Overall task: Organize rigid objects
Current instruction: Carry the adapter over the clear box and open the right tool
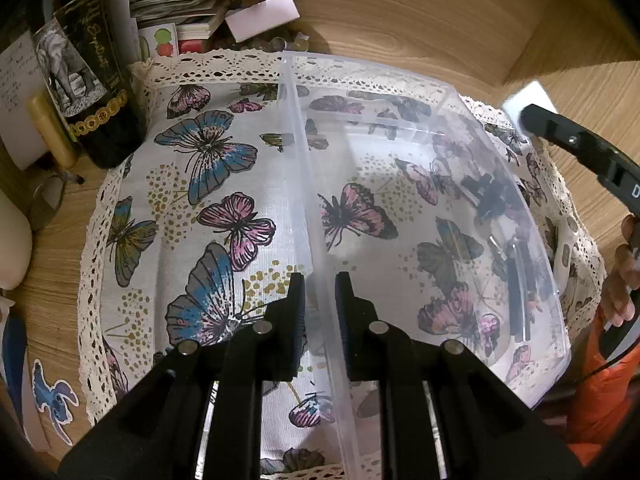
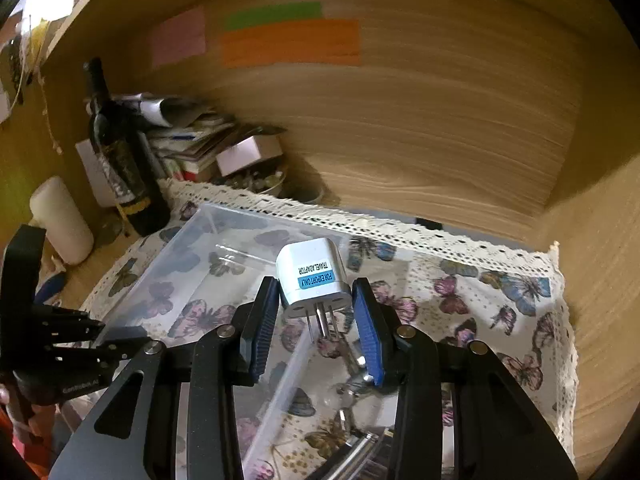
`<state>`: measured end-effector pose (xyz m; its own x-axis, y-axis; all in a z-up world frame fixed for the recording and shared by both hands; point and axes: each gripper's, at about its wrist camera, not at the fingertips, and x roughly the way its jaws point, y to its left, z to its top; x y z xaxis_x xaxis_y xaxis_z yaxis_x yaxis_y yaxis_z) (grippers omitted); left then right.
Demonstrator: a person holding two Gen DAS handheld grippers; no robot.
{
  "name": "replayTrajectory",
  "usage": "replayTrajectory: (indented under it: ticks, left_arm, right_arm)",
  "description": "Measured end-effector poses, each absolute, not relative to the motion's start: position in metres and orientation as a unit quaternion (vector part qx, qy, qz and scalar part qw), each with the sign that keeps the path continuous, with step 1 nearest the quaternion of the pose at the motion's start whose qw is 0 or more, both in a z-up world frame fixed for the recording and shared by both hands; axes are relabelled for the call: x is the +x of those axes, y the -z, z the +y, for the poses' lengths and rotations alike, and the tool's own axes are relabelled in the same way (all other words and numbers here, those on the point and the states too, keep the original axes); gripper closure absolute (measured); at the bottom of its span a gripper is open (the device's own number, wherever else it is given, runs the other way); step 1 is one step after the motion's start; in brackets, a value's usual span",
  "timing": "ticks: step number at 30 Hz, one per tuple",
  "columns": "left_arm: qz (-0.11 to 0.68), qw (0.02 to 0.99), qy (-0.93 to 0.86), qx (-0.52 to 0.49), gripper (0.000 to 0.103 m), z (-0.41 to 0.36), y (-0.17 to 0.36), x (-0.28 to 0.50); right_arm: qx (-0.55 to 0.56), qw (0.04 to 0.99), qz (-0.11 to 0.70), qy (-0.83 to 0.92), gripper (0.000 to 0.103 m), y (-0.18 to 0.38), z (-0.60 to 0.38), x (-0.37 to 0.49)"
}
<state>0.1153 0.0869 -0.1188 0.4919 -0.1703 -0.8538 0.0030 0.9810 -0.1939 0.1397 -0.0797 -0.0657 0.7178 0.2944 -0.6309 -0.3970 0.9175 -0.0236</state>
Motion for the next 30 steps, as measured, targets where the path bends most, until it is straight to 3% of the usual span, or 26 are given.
replayTrajectory:
  ticks: [21, 30]
  left_arm:
    - [0.497, 0.862, 0.059, -0.086, 0.086, 0.088, 0.119, 0.116]
    - [0.496, 0.862, 0.058, -0.085, 0.086, 0.088, 0.119, 0.118]
  right_arm:
    - [-0.108, 0.877, 0.419, -0.210, 0.067, 0.106, -0.027, 0.177]
    - [-0.112, 0.900, 0.373, -0.195, 0.053, 0.081, -0.040, 0.155]
